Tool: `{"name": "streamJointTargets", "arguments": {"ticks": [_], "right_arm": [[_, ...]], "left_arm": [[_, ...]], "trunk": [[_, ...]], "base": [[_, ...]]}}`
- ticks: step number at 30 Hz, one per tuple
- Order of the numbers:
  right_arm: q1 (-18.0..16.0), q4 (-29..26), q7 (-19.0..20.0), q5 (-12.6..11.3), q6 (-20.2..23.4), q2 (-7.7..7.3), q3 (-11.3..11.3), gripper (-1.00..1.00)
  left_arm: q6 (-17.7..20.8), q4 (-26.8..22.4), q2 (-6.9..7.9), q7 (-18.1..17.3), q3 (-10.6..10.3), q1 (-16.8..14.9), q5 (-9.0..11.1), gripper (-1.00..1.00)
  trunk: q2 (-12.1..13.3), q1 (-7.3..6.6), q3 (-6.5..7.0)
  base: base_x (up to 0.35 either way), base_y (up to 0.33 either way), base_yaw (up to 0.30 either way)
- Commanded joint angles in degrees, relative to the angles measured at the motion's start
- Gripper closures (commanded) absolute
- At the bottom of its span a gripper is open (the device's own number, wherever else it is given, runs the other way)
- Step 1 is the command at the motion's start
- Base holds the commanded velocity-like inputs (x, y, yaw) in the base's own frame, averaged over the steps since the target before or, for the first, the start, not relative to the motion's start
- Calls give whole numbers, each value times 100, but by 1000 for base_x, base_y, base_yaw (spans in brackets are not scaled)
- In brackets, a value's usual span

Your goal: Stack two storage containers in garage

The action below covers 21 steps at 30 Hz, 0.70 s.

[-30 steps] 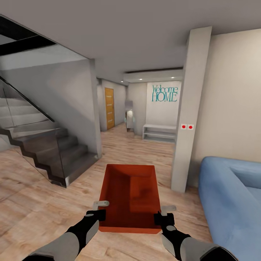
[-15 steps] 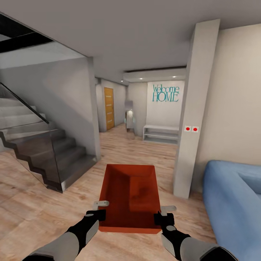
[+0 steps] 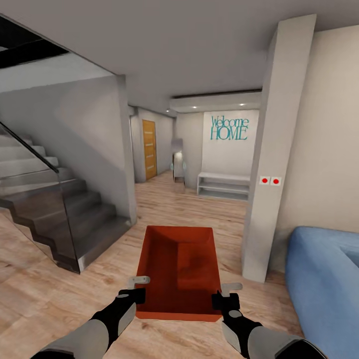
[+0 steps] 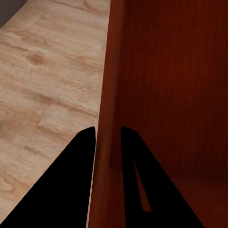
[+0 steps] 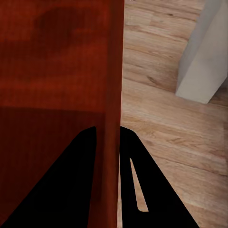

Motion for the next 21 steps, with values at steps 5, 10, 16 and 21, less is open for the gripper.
{"name": "streamJointTargets", "arguments": {"ticks": [5,10,16,21], "right_arm": [[-4,-14,-5,44,-13,2,-193,100],[-3,-14,-5,44,-13,2,-193,100],[-4,-14,-5,44,-13,2,-193,100],[-4,-14,-5,47,-13,2,-193,100]], "left_arm": [[40,-11,60,121,192,-4,-11,100],[41,-11,61,121,192,-4,-10,100],[42,-11,60,119,192,-4,-11,100],[42,-11,60,120,192,-4,-11,100]], "trunk": [[-7,5,-9],[-7,5,-9],[-7,5,-9],[-7,5,-9]], "base": [[323,0,0],[323,0,0],[323,0,0],[323,0,0]]}}
